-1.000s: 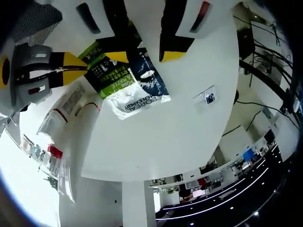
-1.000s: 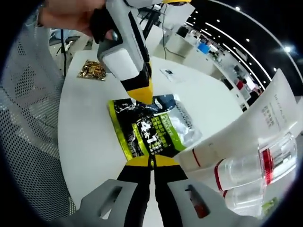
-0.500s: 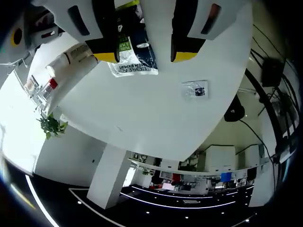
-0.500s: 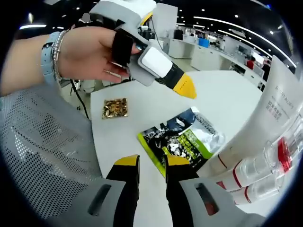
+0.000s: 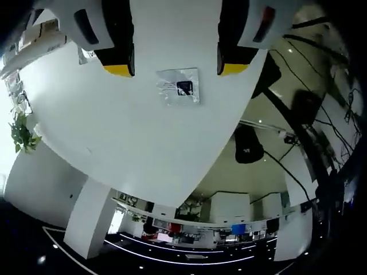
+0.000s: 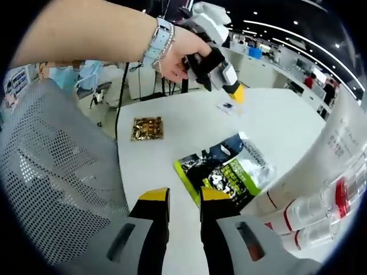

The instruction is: Arrange the skincare products in the storage area until every visible bottle or jar stands upright without overlapping.

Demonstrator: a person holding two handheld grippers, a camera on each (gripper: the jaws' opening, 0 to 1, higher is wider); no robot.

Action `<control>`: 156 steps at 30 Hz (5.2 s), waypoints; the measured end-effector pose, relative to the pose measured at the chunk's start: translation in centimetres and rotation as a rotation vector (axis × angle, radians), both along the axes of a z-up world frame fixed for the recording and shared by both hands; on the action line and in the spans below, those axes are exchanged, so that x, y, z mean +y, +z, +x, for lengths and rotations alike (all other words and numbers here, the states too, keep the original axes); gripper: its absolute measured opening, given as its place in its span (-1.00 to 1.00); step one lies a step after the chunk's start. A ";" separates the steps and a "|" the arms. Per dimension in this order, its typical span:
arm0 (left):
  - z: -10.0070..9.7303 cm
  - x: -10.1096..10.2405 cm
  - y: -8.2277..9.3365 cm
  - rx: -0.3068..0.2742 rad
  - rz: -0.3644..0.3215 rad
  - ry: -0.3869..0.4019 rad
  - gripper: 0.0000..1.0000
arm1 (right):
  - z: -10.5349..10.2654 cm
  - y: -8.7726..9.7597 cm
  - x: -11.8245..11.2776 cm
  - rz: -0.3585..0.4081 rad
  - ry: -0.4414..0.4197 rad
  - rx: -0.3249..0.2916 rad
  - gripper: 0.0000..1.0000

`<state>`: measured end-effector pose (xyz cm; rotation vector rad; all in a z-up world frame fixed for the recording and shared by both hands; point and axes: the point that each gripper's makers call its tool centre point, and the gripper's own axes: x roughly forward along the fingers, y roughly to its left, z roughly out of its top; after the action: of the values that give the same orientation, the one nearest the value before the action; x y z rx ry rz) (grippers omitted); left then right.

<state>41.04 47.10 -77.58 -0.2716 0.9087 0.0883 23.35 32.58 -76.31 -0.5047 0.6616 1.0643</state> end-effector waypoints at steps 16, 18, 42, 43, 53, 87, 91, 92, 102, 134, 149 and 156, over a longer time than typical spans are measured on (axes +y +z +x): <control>2.2 -0.5 -2.9 0.149 0.133 -0.042 0.35 | -0.1 -0.6 -0.5 -0.018 -0.016 0.050 -0.68; 2.3 -0.3 -3.0 0.143 0.137 -0.025 0.32 | -0.2 -0.6 -0.6 -0.020 -0.013 0.051 -0.71; -0.1 -0.1 1.8 -0.007 0.093 -0.068 -0.16 | 0.0 1.5 0.3 0.099 -0.025 0.030 -0.81; -0.5 -0.4 2.5 -0.032 0.083 -0.071 -0.16 | 0.1 1.8 0.4 0.115 -0.029 0.022 -0.81; -7.4 -4.1 9.4 -0.253 -0.162 -0.075 -0.16 | 2.8 9.5 0.0 0.443 -0.183 -0.081 -0.87; -18.9 -12.3 11.9 -0.472 0.035 -0.418 -0.20 | 1.0 12.6 0.9 0.899 -0.252 0.473 -0.97; -18.9 -12.1 11.5 -0.451 0.039 -0.419 -0.35 | 2.3 12.2 0.1 0.863 -0.285 0.371 -1.00; -18.8 -11.9 11.2 -0.443 0.043 -0.420 -0.34 | 2.3 12.3 0.0 0.863 -0.287 0.372 -1.00; -18.6 -10.9 11.4 -0.360 -0.140 -0.418 -0.28 | 2.0 12.2 -0.5 0.849 -0.289 0.455 -1.00; -19.6 -11.2 10.5 -0.211 -0.419 -0.418 -0.98 | 0.2 10.9 0.3 0.780 -0.231 0.594 -1.00; -18.8 -9.8 12.1 -0.319 -0.424 -0.333 -1.00 | -0.5 10.7 1.3 0.805 -0.179 0.567 -0.92; -18.9 -9.8 11.4 -0.291 -0.400 -0.347 -0.99 | -0.5 10.6 1.2 0.793 -0.192 0.568 -1.00</control>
<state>22.14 37.26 -66.15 -0.4793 0.6659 -0.4488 22.90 33.77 -65.70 0.5572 0.6938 1.1884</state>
